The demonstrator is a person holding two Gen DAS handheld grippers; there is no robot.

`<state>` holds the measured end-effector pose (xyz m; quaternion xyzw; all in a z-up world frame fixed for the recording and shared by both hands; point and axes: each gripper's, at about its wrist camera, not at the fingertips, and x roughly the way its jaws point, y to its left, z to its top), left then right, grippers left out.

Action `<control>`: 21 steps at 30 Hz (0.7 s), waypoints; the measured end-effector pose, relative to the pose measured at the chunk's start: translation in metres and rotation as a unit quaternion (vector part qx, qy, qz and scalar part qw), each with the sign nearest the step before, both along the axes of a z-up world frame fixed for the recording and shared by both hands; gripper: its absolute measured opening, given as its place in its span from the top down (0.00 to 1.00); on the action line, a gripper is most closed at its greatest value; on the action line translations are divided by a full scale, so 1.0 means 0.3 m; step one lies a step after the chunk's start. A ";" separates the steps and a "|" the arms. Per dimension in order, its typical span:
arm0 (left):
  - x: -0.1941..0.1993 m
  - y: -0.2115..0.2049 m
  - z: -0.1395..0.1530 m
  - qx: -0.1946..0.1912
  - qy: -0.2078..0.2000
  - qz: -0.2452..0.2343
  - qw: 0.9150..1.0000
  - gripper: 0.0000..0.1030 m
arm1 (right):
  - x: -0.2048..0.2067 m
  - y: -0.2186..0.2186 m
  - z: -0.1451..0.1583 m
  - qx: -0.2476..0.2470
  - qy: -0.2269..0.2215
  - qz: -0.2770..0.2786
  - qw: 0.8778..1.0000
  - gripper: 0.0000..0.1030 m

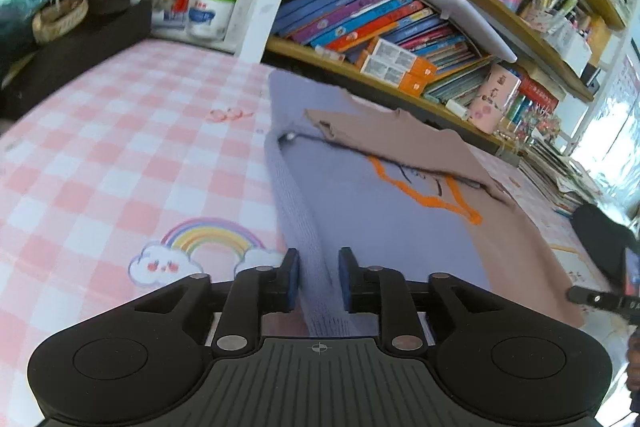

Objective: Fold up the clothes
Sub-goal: 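Grasp the lavender side edge with the left gripper while the right gripper grasps the pink side edge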

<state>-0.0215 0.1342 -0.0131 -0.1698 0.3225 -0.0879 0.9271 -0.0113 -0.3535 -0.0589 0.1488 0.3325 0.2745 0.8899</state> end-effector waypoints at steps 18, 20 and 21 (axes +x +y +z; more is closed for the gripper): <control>0.006 0.004 -0.045 -0.048 0.001 -0.001 0.999 0.95 | 0.030 0.005 -0.044 0.055 0.028 0.008 0.998 0.91; 0.006 0.005 -0.034 -0.052 -0.004 -0.001 0.999 0.95 | 0.032 -0.004 -0.038 0.060 0.025 0.008 0.998 0.92; 0.007 0.002 -0.023 -0.052 -0.009 -0.004 0.999 0.95 | 0.031 -0.007 -0.035 0.063 0.023 0.008 0.998 0.92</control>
